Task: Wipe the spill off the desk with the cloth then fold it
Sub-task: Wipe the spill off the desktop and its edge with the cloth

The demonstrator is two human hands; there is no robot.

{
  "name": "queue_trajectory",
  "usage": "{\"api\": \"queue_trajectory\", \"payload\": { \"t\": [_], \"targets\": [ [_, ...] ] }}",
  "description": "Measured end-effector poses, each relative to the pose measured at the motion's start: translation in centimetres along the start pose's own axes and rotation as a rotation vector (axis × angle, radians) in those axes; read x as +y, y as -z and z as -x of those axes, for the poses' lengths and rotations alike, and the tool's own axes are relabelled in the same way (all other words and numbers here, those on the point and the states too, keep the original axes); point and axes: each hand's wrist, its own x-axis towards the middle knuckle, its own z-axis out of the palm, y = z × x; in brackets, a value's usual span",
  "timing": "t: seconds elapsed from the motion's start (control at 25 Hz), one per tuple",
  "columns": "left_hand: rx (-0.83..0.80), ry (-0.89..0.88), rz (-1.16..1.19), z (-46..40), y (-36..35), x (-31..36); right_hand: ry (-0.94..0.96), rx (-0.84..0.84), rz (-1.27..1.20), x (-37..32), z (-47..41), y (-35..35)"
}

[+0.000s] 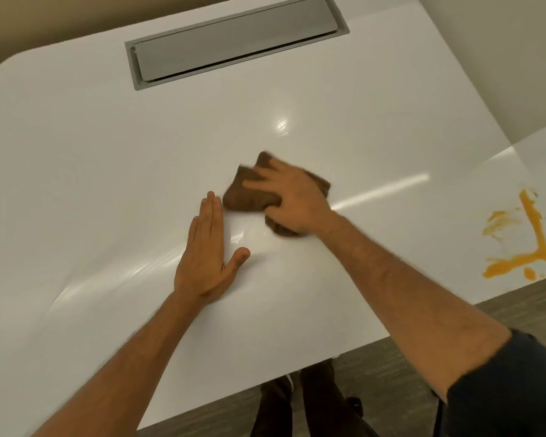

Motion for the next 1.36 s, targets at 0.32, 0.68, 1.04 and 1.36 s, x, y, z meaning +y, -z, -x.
{"api": "queue_trajectory", "payload": {
  "t": [0.32,0.68,1.04,1.36],
  "targets": [
    [-0.131,-0.110,-0.043,0.4,-0.5,2.4,0.019,-0.139,-0.212,-1.5,16.5,-2.3],
    [-0.267,-0.405,0.032,-2.8,-5.6,13.3,-0.489,0.156,-0.373,4.3,32.3,2.9],
    [-0.302,-0.494,0.058,-6.9,-10.1,20.3,-0.728,1.298,-1.196,7.9,38.8,7.7],
    [-0.340,-0.431,-0.194,-10.7,-13.6,22.4,-0.991,1.404,-0.921,16.9,38.3,12.4]
  ]
}}
